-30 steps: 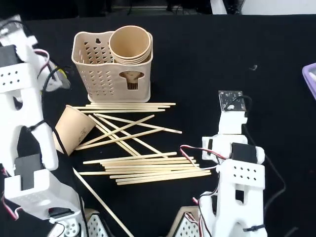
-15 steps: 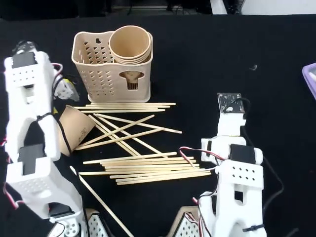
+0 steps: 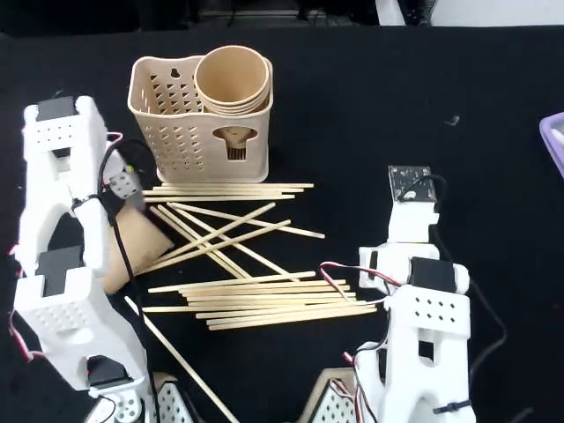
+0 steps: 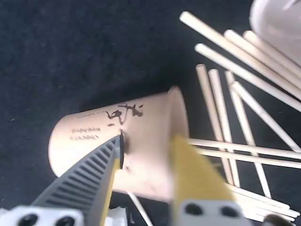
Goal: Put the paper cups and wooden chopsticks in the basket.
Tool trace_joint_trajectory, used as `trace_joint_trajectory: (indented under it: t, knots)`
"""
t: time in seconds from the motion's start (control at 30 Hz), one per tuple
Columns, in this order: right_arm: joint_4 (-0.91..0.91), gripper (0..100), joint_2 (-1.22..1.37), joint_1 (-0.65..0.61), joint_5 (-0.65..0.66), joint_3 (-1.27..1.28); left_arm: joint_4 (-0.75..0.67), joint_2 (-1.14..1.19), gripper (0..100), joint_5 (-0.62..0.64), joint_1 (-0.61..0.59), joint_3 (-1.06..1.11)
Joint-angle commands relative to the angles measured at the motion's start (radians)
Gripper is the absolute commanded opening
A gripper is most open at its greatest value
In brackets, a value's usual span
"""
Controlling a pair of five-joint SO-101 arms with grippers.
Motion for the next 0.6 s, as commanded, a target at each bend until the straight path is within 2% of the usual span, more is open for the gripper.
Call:
trace_joint_trajectory:
  t: [0.0, 0.17, 0.27, 0.47, 0.57]
  knots:
    - [-0.018, 7.5, -0.031, -0.011, -0.008, -0.010, 0.020, -0.011, 4, -0.015, -0.042, -0.004]
    - [-0.018, 7.5, -0.031, -0.011, -0.008, -0.010, 0.021, -0.020, 3, -0.025, -0.114, -0.022]
    - [-0.018, 7.5, -0.031, -0.011, -0.008, -0.010, 0.021, -0.087, 3, -0.103, -0.162, -0.041]
    - [-0.018, 7.5, -0.031, -0.011, -0.008, -0.010, 0.021, -0.351, 3, -0.252, -0.225, -0.041]
    - [-0.018, 7.5, -0.031, -0.011, -0.008, -0.010, 0.017, -0.537, 3, -0.322, -0.213, -0.041]
